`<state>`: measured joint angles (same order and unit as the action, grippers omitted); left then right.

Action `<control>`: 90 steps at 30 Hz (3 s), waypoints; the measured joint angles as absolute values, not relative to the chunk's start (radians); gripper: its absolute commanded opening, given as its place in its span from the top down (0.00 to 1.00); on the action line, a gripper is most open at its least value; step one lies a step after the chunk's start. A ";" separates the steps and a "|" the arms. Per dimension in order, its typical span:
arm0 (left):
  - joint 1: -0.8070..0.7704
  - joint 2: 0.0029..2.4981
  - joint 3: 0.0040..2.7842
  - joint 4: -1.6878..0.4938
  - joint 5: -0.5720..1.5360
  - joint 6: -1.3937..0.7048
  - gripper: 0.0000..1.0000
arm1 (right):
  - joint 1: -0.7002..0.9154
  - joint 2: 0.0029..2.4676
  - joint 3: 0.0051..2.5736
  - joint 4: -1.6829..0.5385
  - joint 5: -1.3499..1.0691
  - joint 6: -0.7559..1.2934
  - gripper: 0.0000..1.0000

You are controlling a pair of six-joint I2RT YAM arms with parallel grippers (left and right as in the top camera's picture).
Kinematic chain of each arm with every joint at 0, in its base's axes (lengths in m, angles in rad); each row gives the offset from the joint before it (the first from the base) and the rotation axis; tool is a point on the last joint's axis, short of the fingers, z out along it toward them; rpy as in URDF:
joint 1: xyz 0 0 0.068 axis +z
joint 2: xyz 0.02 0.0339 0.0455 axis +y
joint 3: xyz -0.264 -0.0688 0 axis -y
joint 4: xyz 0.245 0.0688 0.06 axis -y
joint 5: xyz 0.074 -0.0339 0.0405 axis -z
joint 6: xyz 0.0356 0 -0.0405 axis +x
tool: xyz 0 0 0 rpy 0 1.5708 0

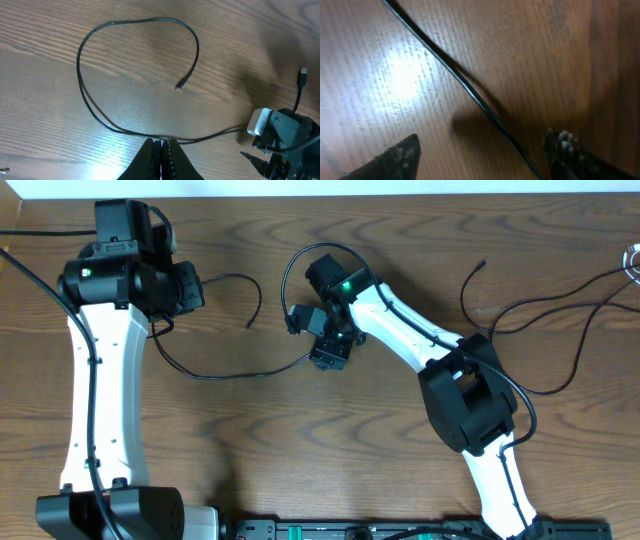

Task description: Untangle cables

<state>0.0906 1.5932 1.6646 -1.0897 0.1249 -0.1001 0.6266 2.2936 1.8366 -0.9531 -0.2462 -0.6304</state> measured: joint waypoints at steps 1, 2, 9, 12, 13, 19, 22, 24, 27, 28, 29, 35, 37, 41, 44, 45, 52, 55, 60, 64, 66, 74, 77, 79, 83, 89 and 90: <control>0.091 1.594 1.665 -1.090 0.125 -0.100 0.91 | 0.627 2.294 1.836 -0.952 -0.238 -0.633 0.30; 0.091 1.594 1.665 -1.090 0.125 -0.100 0.91 | 0.627 2.296 1.835 -0.953 -0.228 -0.639 0.31; 0.091 1.594 1.665 -1.090 0.125 -0.100 0.91 | 0.627 2.322 1.834 -0.952 -0.174 -0.656 0.58; 0.091 1.594 1.664 -1.090 0.125 -0.100 0.91 | 0.627 2.322 1.833 -0.953 -0.160 -0.664 0.97; 0.091 1.594 1.664 -1.089 0.125 -0.100 0.91 | 0.627 2.322 1.833 -0.953 -0.157 -0.657 0.99; 0.091 1.594 1.664 -1.090 0.125 -0.100 0.91 | 0.621 2.323 1.839 -0.949 -0.116 -0.544 0.99; 0.091 1.594 1.664 -1.090 0.125 -0.100 0.91 | 0.598 2.323 1.869 -0.979 -0.080 -0.466 0.99; 0.091 1.594 1.664 -1.090 0.125 -0.100 0.91 | 0.562 2.322 1.920 -1.018 -0.055 -0.411 0.99; 0.091 1.594 1.664 -1.090 0.125 -0.100 0.92 | 0.478 2.301 2.016 -1.073 -0.024 -0.329 0.99; 0.091 1.594 1.664 -1.090 0.125 -0.100 0.91 | 0.446 2.286 2.045 -1.090 -0.019 -0.305 0.99; 0.091 1.594 1.664 -1.090 0.125 -0.100 0.91 | 0.408 2.266 2.077 -1.109 -0.014 -0.278 0.99; 0.091 1.594 1.664 -1.090 0.125 -0.100 0.91 | 0.099 2.075 2.266 -1.169 0.001 -0.097 0.99; 0.091 1.594 1.664 -1.090 0.125 -0.100 0.91 | -0.035 2.001 2.297 -1.163 0.008 -0.036 0.99; 0.091 1.594 1.664 -1.090 0.125 -0.100 0.92 | -0.325 1.898 2.320 -1.155 0.021 0.089 0.99; 0.091 1.595 1.664 -1.090 0.125 -0.100 0.91 | -0.490 1.895 2.322 -1.155 0.025 0.144 0.99; 0.091 1.596 1.664 -1.090 0.125 -0.100 0.91 | -0.579 1.914 2.321 -1.155 0.030 0.167 0.87; 0.091 1.622 1.664 -1.086 0.125 -0.114 0.91 | -0.735 2.048 2.316 -1.141 -0.066 0.178 0.01; 0.091 1.635 1.664 -1.084 0.126 -0.123 0.91 | -0.736 2.101 2.312 -1.146 -0.107 0.167 0.01; 0.091 1.637 1.664 -1.084 0.129 -0.130 0.91 | -0.706 2.134 2.307 -1.163 -0.145 0.118 0.01; 0.091 1.637 1.664 -1.084 0.128 -0.131 0.91 | -0.662 2.133 2.307 -1.163 -0.158 0.070 0.01; 0.091 1.637 1.664 -1.084 0.128 -0.131 0.91 | -0.641 2.133 2.307 -1.163 -0.165 0.050 0.01; 0.091 1.638 1.664 -1.083 0.128 -0.131 0.91 | -0.588 2.133 2.307 -1.159 -0.275 -0.073 0.01; 0.090 1.638 1.664 -1.083 0.128 -0.131 0.91 | -0.562 2.133 2.307 -1.145 -0.302 -0.099 0.01; 0.089 1.638 1.664 -1.082 0.128 -0.131 0.91 | -0.536 2.133 2.307 -1.123 -0.314 -0.120 0.01; 0.077 1.638 1.664 -1.081 0.128 -0.131 0.91 | -0.483 2.138 2.307 -1.073 -0.319 -0.149 0.01; 0.038 1.638 1.664 -1.081 0.129 -0.131 0.91 | -0.421 2.209 2.308 -0.994 -0.279 -0.173 0.01; 0.031 1.638 1.664 -1.081 0.129 -0.131 0.91 | -0.416 2.228 2.308 -0.984 -0.269 -0.174 0.01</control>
